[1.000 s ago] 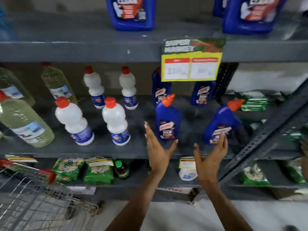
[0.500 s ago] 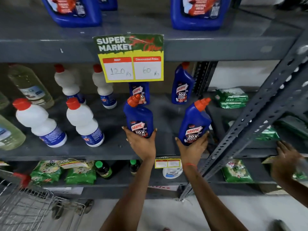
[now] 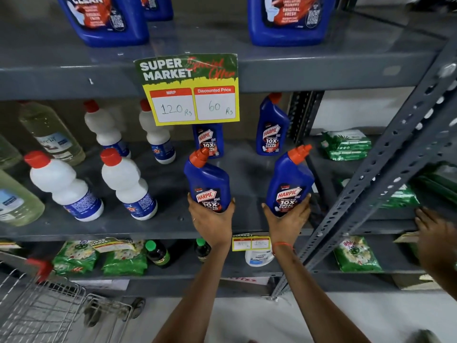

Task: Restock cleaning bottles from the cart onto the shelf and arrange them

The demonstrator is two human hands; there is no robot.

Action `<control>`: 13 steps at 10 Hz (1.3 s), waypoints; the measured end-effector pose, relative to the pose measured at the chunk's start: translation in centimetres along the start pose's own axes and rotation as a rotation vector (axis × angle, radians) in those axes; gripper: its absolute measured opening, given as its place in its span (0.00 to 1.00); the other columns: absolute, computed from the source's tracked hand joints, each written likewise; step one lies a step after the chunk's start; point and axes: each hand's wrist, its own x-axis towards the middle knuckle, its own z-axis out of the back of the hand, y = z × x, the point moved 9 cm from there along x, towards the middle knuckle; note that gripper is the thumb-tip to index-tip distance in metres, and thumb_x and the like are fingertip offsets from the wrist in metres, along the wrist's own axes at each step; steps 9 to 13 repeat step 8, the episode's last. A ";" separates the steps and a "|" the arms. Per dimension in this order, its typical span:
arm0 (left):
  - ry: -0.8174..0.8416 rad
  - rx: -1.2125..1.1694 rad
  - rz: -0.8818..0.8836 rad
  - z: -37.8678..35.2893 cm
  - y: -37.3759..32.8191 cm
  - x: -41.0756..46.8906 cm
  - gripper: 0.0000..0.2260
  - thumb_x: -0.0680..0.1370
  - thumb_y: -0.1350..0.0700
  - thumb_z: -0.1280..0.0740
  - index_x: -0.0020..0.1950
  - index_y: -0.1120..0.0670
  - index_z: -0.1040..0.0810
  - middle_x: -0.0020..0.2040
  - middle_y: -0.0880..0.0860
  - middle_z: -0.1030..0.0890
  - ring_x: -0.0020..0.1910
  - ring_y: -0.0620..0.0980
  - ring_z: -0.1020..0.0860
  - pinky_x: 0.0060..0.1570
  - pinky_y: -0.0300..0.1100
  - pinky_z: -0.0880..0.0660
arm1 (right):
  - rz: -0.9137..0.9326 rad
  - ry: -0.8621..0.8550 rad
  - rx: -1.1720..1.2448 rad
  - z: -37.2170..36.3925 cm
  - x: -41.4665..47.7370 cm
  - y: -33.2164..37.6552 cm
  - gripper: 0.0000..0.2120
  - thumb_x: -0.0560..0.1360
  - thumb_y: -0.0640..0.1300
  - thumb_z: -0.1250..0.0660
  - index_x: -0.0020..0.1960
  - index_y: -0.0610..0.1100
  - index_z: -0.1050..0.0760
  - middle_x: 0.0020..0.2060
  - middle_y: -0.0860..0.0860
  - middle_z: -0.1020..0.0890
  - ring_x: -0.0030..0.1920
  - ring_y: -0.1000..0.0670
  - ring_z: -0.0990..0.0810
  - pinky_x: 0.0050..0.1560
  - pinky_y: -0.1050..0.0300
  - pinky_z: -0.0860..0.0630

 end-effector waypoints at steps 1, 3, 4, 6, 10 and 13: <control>0.015 0.004 0.005 0.0 0.0 0.0 0.51 0.59 0.45 0.20 0.73 0.58 0.42 0.62 0.60 0.26 0.59 0.60 0.24 0.58 0.60 0.24 | 0.004 -0.007 0.004 0.1 -0.1 0.2 0.58 0.57 0.51 0.20 0.75 0.37 0.50 0.69 0.35 0.35 0.68 0.37 0.35 0.67 0.44 0.34; 0.068 -0.002 0.021 -0.2 -0.1 -0.4 0.55 0.60 0.44 0.20 0.76 0.59 0.49 0.68 0.62 0.32 0.63 0.62 0.27 0.57 0.60 0.24 | 0.009 0.011 -0.005 0.3 -0.3 0.5 0.58 0.57 0.50 0.20 0.75 0.36 0.51 0.69 0.35 0.36 0.69 0.36 0.36 0.67 0.44 0.35; 0.099 -0.007 0.027 -0.2 -0.3 -0.6 0.57 0.61 0.42 0.21 0.77 0.59 0.53 0.71 0.63 0.35 0.66 0.64 0.30 0.60 0.61 0.25 | -0.009 0.029 -0.016 0.4 -0.2 0.7 0.59 0.57 0.50 0.19 0.75 0.36 0.52 0.70 0.35 0.38 0.70 0.35 0.37 0.68 0.43 0.36; 0.144 0.006 -0.087 1.2 -2.0 -0.5 0.57 0.65 0.40 0.24 0.77 0.61 0.58 0.78 0.62 0.46 0.76 0.61 0.44 0.74 0.56 0.41 | -0.037 0.004 -0.003 1.0 -1.5 1.6 0.62 0.55 0.53 0.19 0.75 0.34 0.53 0.71 0.33 0.39 0.70 0.35 0.39 0.70 0.42 0.39; 0.065 -0.095 -0.517 8.0 -7.5 -1.5 0.41 0.75 0.44 0.34 0.77 0.61 0.52 0.78 0.59 0.45 0.77 0.54 0.45 0.76 0.40 0.51 | 0.070 -0.198 0.107 2.8 -5.5 6.8 0.52 0.63 0.53 0.23 0.74 0.32 0.49 0.71 0.32 0.40 0.71 0.34 0.40 0.72 0.44 0.42; 0.065 -0.095 -0.517 8.0 -7.5 -1.5 0.41 0.75 0.44 0.34 0.77 0.61 0.52 0.78 0.59 0.45 0.77 0.54 0.45 0.76 0.40 0.51 | 0.070 -0.198 0.107 2.8 -5.5 6.8 0.52 0.63 0.53 0.23 0.74 0.32 0.49 0.71 0.32 0.40 0.71 0.34 0.40 0.72 0.44 0.42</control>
